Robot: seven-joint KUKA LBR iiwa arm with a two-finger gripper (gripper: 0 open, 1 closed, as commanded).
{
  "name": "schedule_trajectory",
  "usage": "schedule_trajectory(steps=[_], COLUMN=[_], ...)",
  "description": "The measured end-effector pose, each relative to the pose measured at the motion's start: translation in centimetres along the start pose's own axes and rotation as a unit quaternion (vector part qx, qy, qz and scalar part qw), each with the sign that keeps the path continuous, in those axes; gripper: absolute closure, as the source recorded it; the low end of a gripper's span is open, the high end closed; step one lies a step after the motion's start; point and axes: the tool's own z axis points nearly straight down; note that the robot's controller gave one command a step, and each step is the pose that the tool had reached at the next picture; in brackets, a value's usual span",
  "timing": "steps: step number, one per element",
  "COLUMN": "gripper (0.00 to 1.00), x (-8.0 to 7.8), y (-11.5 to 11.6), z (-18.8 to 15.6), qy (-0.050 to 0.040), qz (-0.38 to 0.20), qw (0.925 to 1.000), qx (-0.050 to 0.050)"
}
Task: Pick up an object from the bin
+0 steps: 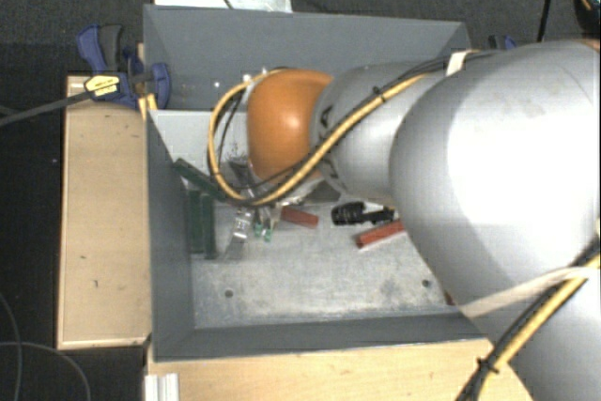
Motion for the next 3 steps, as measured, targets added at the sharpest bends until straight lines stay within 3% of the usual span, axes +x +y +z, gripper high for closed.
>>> schedule_trajectory(steps=[1, 2, 3], gripper=[0.0, 0.0, 0.0], x=[0.2, -2.5, -3.3], y=[-2.4, -4.7, -5.7], z=[-15.3, -1.0, -0.3], qy=[-0.0065, 0.0001, -0.0013], qz=[-0.112, -0.148, -0.16], qw=[0.9936, 0.989, 0.9872], qx=[-0.003, 0.0, -0.001])
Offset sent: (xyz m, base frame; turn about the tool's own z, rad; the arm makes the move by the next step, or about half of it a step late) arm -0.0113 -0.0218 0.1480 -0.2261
